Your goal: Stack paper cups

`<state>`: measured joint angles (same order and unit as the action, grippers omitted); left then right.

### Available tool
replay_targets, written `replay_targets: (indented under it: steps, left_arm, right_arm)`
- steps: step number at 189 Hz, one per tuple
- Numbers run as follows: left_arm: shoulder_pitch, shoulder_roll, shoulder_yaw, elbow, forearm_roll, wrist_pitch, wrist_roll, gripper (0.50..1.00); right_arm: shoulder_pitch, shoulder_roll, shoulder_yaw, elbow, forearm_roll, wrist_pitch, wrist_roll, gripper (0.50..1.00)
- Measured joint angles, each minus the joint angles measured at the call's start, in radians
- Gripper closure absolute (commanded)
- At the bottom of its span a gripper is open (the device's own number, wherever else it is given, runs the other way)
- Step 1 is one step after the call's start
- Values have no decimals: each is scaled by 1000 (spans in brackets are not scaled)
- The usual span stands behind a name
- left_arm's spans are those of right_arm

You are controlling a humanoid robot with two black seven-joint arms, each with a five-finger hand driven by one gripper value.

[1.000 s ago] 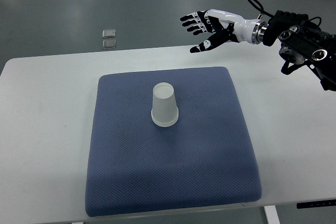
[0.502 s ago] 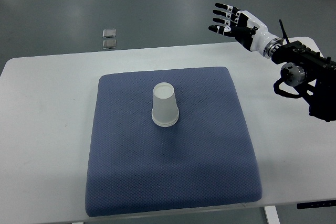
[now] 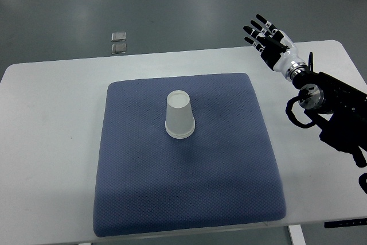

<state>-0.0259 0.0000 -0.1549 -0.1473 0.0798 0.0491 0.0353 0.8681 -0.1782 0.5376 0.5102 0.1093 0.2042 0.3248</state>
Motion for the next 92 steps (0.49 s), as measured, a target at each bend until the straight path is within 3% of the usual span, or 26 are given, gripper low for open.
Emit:
replay_targets:
  steps: [92]
  left_arm:
    - [0,0,0,0,0,0,0,500]
  right_arm:
    - [-32,-5,2,-1,0,-3,5,589]
